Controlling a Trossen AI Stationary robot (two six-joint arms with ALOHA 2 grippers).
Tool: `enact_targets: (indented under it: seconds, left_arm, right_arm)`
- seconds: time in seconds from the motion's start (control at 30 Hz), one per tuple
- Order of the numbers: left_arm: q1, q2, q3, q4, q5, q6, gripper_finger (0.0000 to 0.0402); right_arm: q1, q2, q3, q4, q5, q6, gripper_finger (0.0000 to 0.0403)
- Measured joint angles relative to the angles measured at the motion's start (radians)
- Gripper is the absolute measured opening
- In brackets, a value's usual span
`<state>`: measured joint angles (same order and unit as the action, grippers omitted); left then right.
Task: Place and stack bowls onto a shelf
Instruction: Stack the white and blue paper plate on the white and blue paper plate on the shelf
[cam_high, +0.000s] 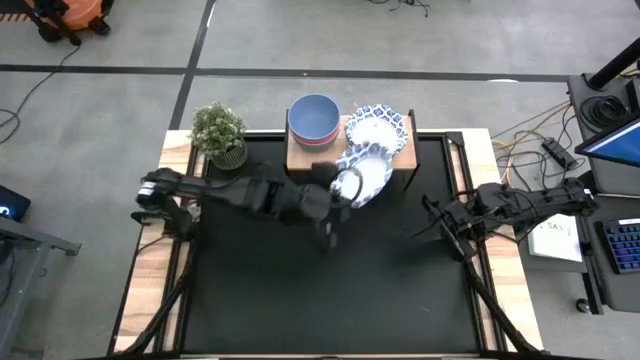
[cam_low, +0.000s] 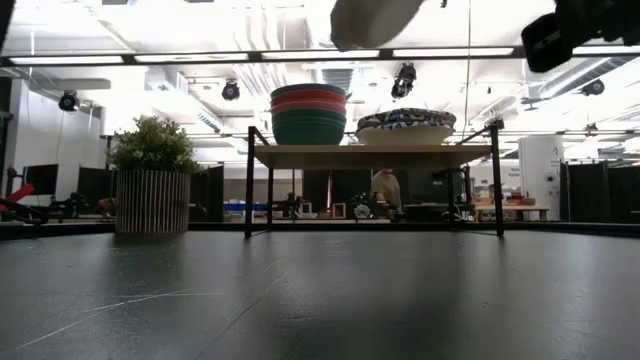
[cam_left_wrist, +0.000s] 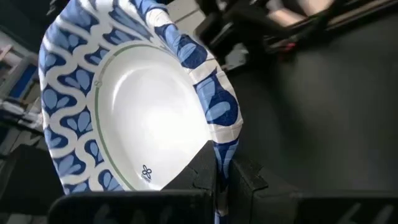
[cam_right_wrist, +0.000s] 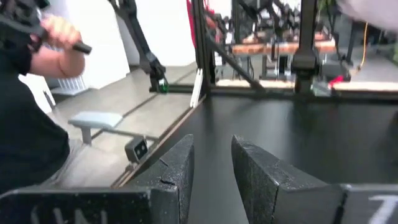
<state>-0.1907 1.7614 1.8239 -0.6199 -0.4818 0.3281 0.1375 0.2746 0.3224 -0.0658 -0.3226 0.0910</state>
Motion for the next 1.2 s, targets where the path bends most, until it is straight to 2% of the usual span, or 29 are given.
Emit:
enact_targets:
  seconds: [0.17,0.37,0.7,0.97,1.2]
  left_arm:
    - [0.103,0.101,0.098,-0.006,0.089,0.044,0.0]
    - [0.197,0.221,0.248,-0.02,0.103,0.109,0.0]
    - [0.308,0.423,0.533,-0.143,0.128,0.161,0.0]
    - [0.362,0.436,0.508,-0.106,0.126,0.174,0.0005]
    - [0.375,0.436,0.506,-0.104,0.126,0.187,0.0068]
  right_arm:
    - [0.0,-0.008,0.0,0.001,-0.001,0.0,0.0098]
    - [0.0,-0.005,0.001,-0.01,0.0,0.002,0.0098]
    - [0.0,-0.003,0.001,-0.014,0.0,0.017,0.0098]
    - [0.001,-0.003,0.0,-0.035,0.0,0.039,0.0098]
    - [0.001,0.001,0.0,-0.035,0.0,0.039,0.0098]
